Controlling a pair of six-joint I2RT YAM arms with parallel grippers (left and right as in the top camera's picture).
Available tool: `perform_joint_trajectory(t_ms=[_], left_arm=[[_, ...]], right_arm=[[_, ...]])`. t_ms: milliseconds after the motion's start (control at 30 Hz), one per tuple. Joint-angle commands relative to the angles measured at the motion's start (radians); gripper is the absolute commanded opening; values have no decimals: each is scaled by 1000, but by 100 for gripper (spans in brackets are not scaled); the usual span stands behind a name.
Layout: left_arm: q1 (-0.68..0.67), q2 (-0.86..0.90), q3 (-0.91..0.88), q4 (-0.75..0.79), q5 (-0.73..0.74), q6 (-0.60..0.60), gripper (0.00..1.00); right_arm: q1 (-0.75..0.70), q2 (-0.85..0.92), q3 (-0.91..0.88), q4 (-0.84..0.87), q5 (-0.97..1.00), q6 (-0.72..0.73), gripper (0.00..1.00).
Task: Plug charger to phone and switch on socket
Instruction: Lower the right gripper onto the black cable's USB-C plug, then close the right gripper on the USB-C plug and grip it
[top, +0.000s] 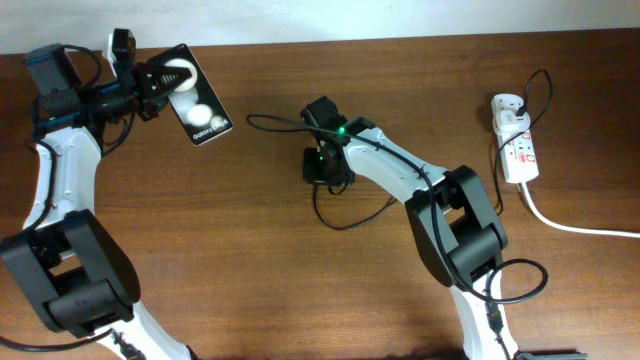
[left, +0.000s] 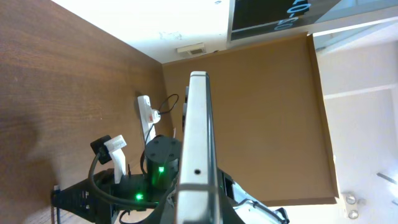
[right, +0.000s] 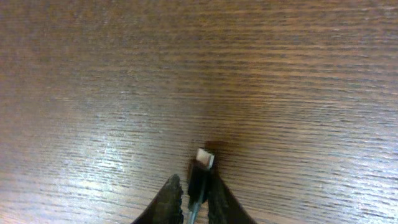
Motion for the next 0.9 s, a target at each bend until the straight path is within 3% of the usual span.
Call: perform_joint_trajectory(t_ms=[0, 100, 267, 433, 533, 700, 867], left_arm=[[6, -3, 8, -2, 41, 13, 0], [6, -3, 8, -2, 46, 13, 0], [6, -3, 8, -2, 48, 13, 0], [-1, -3, 8, -1, 48, 14, 0], [-5, -3, 8, -1, 48, 14, 0], [-12, -3, 8, -1, 48, 14, 0], [-19, -3, 8, -2, 48, 14, 0]], right_arm=[[26, 37, 3, -12, 2, 6, 4], [24, 37, 3, -29, 21, 0, 4], [-7, 29, 29, -148, 49, -148, 4], [-24, 2, 122, -338, 344, -179, 4], [-15, 3, 133, -367, 476, -179, 4], [5, 3, 100, -348, 468, -171, 4], [11, 3, 77, -296, 317, -171, 4]])
